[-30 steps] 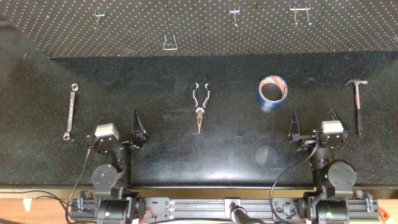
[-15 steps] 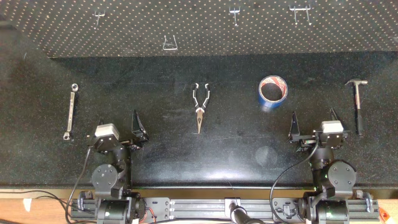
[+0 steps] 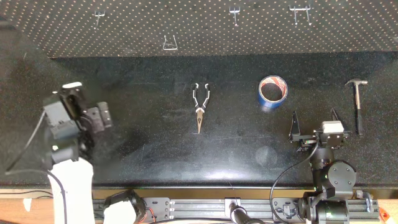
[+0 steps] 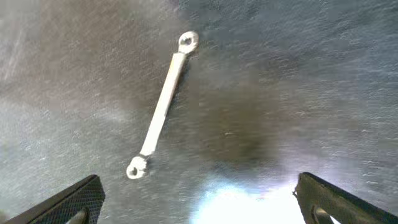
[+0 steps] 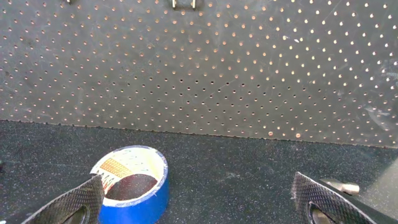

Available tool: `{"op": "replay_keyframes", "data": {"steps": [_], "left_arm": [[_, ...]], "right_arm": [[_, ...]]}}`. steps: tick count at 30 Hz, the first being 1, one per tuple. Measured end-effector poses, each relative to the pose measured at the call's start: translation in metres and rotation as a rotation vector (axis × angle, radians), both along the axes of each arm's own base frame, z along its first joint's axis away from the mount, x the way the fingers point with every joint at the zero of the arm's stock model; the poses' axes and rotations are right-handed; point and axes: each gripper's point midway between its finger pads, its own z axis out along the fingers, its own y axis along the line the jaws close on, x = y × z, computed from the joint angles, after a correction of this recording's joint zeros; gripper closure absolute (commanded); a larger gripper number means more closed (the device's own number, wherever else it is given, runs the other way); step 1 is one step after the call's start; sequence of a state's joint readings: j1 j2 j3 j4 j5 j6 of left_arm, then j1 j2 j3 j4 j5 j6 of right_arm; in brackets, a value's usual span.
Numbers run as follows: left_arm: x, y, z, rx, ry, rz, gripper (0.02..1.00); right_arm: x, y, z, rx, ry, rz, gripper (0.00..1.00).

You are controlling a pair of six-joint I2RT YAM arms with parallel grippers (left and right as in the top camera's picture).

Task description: Place Tools Onto Pegboard

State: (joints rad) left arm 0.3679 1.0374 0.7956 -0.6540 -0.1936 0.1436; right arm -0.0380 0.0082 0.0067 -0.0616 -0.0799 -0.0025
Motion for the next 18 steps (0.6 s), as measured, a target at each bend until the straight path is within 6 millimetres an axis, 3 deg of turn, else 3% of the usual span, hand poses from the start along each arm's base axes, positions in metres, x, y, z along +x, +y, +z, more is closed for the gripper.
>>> {"op": "replay_keyframes", "data": {"steps": [1, 4, 8, 10, 18], "left_arm": [[-0.004, 0.019, -0.005, 0.018, 0.052, 0.013, 0.025], [-0.018, 0.049, -0.024, 0.002, 0.150, -0.016, 0.025], [-0.029, 0.067, -0.058, -0.108, 0.240, -0.093, 0.025], [-0.021, 0.070, -0.071, -0.183, 0.284, -0.140, 0.025], [0.028, 0.098, -0.092, -0.284, 0.309, -0.210, 0.023]], "right_arm": [[0.000, 0.000, 0.000, 0.000, 0.000, 0.000, 0.018], [0.000, 0.000, 0.000, 0.000, 0.000, 0.000, 0.020], [0.000, 0.000, 0.000, 0.000, 0.000, 0.000, 0.020], [0.000, 0.000, 0.000, 0.000, 0.000, 0.000, 0.020], [0.000, 0.000, 0.000, 0.000, 0.000, 0.000, 0.020]]}}
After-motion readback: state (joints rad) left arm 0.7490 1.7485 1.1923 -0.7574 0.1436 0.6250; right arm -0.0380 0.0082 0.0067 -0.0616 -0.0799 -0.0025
